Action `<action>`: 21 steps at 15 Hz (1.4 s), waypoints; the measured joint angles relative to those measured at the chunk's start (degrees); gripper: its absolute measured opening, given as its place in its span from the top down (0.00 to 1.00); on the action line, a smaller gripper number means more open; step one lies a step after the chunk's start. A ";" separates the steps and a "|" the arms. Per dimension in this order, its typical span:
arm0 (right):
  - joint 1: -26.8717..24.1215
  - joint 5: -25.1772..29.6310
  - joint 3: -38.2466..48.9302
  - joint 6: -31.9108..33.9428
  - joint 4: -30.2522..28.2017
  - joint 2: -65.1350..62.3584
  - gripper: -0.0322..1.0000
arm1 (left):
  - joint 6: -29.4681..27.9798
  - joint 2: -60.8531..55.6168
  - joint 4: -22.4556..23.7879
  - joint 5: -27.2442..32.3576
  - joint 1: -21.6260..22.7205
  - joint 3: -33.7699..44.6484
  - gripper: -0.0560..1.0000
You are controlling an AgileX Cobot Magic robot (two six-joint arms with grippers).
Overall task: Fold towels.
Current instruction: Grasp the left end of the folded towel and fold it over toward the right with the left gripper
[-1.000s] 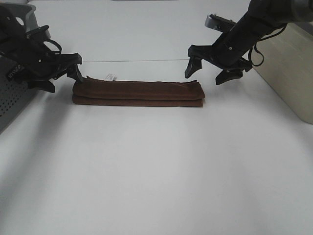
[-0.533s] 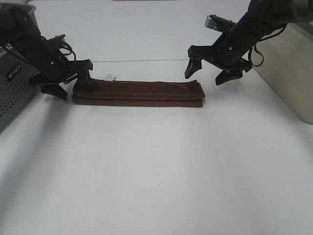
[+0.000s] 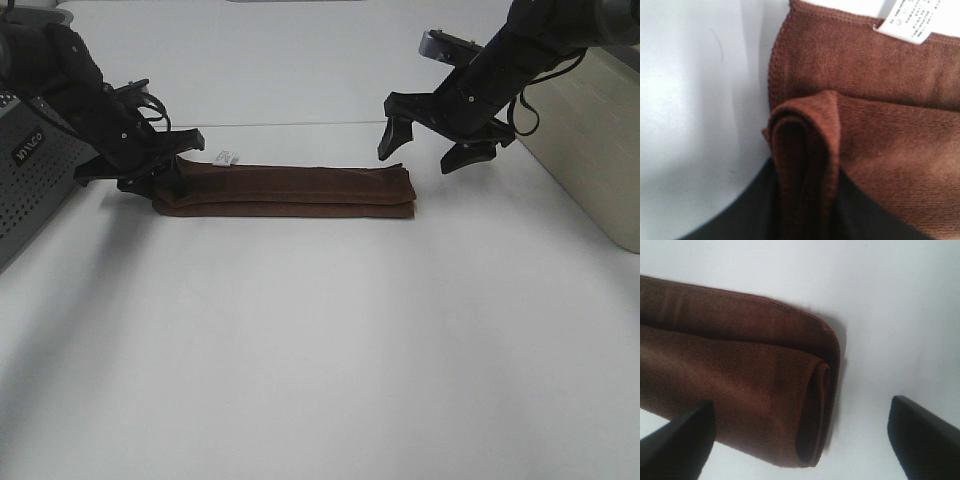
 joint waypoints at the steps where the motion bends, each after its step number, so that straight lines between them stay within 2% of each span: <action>1: 0.00 0.00 0.00 0.00 0.00 0.00 0.12 | 0.00 0.11 -0.17 -0.06 0.00 0.00 0.85; 2: 0.00 0.00 0.00 0.00 0.00 0.00 0.12 | 0.00 0.11 -0.23 -0.06 0.00 0.00 0.88; 5: 0.00 0.00 0.00 0.00 0.00 0.00 0.12 | 0.00 -0.23 0.92 1.38 0.00 -1.03 0.87; 9: 0.00 1.38 0.00 0.00 0.06 0.00 0.12 | -3.32 -1.03 6.88 12.15 -0.74 -13.18 0.87; 11: 0.00 3.15 0.00 0.00 0.06 0.00 0.12 | -5.39 -1.38 6.70 14.32 -2.41 -17.70 0.87; 13: 0.00 4.70 0.00 0.00 0.06 -1.55 0.12 | -6.19 -1.49 6.70 14.90 -5.90 -18.62 0.87; 15: 0.00 6.25 0.00 0.06 0.00 -4.24 0.12 | -7.39 -1.32 6.36 13.64 -9.85 -18.62 0.87; 16: 0.00 6.93 0.00 0.34 0.00 -5.39 0.12 | -7.56 -1.15 5.44 11.12 -11.92 -18.62 0.87; 17: 0.00 7.91 0.00 1.95 -0.63 -6.88 0.12 | -7.68 -0.11 2.46 6.13 -15.30 -18.62 0.87; 19: 0.00 9.80 0.00 3.78 -2.29 -7.10 0.12 | -8.54 1.72 -1.89 2.35 -17.76 -18.62 0.87; 20: 0.00 11.17 0.00 4.70 -3.38 -7.10 0.12 | -9.63 2.58 -3.84 0.46 -18.62 -18.62 0.84; 21: 0.00 12.03 0.00 5.10 -4.41 -7.10 0.12 | -10.43 3.15 -5.27 -1.49 -19.31 -18.62 0.76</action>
